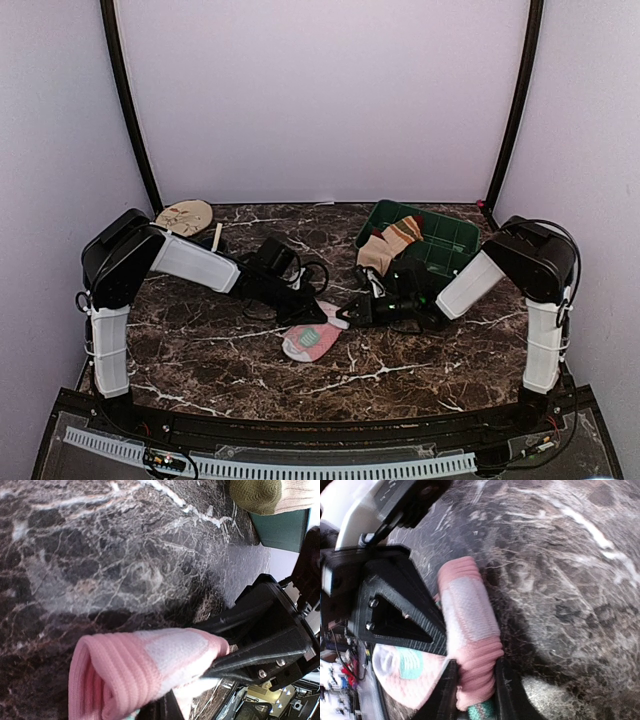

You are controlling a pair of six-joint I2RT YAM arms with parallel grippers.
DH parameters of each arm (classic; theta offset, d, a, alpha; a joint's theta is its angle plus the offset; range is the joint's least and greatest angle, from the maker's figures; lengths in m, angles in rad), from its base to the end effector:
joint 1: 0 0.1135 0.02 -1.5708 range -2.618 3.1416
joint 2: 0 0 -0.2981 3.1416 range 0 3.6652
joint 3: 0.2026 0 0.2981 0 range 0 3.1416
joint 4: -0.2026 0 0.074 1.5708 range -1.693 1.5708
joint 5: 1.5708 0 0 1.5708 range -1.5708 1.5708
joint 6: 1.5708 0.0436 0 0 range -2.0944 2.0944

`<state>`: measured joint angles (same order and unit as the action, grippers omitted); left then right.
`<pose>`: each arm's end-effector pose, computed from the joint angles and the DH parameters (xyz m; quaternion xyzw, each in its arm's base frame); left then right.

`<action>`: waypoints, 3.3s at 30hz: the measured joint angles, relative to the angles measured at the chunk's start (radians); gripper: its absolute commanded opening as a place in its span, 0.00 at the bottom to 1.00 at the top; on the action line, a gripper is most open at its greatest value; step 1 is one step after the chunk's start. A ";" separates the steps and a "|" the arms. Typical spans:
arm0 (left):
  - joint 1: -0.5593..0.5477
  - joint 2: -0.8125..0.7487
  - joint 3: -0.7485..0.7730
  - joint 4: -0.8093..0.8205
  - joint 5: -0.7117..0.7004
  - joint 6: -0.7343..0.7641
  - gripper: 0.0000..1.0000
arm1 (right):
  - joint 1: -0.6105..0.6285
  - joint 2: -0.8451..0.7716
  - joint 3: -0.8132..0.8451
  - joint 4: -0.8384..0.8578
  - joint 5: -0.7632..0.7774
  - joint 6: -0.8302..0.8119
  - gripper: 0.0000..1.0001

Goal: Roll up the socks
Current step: Roll the sock at the center of the board.

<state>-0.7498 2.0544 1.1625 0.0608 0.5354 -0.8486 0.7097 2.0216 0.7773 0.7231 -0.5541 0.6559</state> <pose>0.3243 -0.3324 0.1055 0.0511 0.9028 -0.4218 0.0663 0.2860 0.2759 0.0692 -0.1594 0.8284 0.4877 0.2245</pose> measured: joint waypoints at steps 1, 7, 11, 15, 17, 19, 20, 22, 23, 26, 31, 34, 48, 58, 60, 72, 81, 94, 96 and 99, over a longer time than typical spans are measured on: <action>0.000 0.000 0.000 0.000 0.001 0.000 0.00 | 0.000 0.000 -0.001 0.000 0.000 -0.003 0.06; 0.001 0.000 0.000 0.000 0.003 -0.001 0.00 | 0.000 -0.005 -0.006 -0.012 0.006 0.006 0.00; 0.001 0.000 0.000 0.000 0.004 -0.001 0.00 | 0.013 -0.031 -0.006 -0.058 0.043 -0.014 0.00; 0.001 -0.003 0.000 -0.002 0.004 -0.002 0.00 | 0.046 -0.080 -0.006 -0.142 0.131 -0.056 0.00; 0.002 -0.006 -0.002 -0.007 0.003 -0.007 0.00 | 0.071 -0.105 -0.005 -0.185 0.190 -0.081 0.00; 0.002 -0.015 -0.011 -0.010 0.004 -0.015 0.00 | 0.102 -0.130 -0.004 -0.229 0.256 -0.107 0.00; 0.002 -0.021 -0.017 -0.013 0.005 -0.020 0.00 | 0.119 -0.140 -0.002 -0.247 0.288 -0.119 0.00; 0.002 -0.037 -0.031 -0.025 0.006 -0.028 0.00 | 0.151 -0.154 0.004 -0.280 0.352 -0.138 0.00; 0.003 -0.047 -0.039 -0.033 0.006 -0.034 0.00 | 0.172 -0.161 0.011 -0.301 0.400 -0.150 0.00; 0.015 -0.087 -0.067 -0.070 0.002 -0.054 0.00 | 0.220 -0.173 0.024 -0.342 0.504 -0.173 0.00; 0.041 -0.147 -0.106 -0.138 -0.003 -0.080 0.00 | 0.288 -0.187 0.042 -0.401 0.682 -0.206 0.00; 0.050 -0.183 -0.122 -0.168 -0.003 -0.099 0.00 | 0.323 -0.192 0.049 -0.431 0.779 -0.224 0.00; 0.051 -0.272 -0.175 -0.166 0.039 -0.175 0.00 | 0.523 -0.168 0.110 -0.555 1.181 -0.360 0.00; 0.051 -0.275 -0.144 -0.166 0.100 -0.188 0.09 | 0.652 -0.090 0.161 -0.578 1.421 -0.451 0.00; 0.051 -0.275 -0.144 -0.166 0.111 -0.193 0.15 | 0.671 -0.080 0.168 -0.583 1.453 -0.467 0.00; 0.046 -0.275 -0.143 -0.157 0.165 -0.226 0.40 | 0.748 -0.031 0.190 -0.588 1.567 -0.539 0.00; 0.000 -0.274 -0.143 -0.151 0.193 -0.237 0.41 | 0.773 0.005 0.217 -0.568 1.615 -0.612 0.00; -0.032 -0.246 -0.142 -0.148 0.211 -0.229 0.43 | 0.805 0.030 0.233 -0.554 1.651 -0.648 0.00; -0.033 -0.243 -0.142 -0.151 0.208 -0.225 0.46 | 0.810 0.031 0.233 -0.554 1.652 -0.649 0.00; -0.033 -0.228 -0.142 -0.164 0.197 -0.212 0.47 | 0.815 0.033 0.233 -0.551 1.654 -0.651 0.00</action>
<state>-0.7830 1.8263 1.0206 -0.1036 0.7326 -1.0611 1.5249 2.0544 1.0100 0.1722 1.1004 0.0051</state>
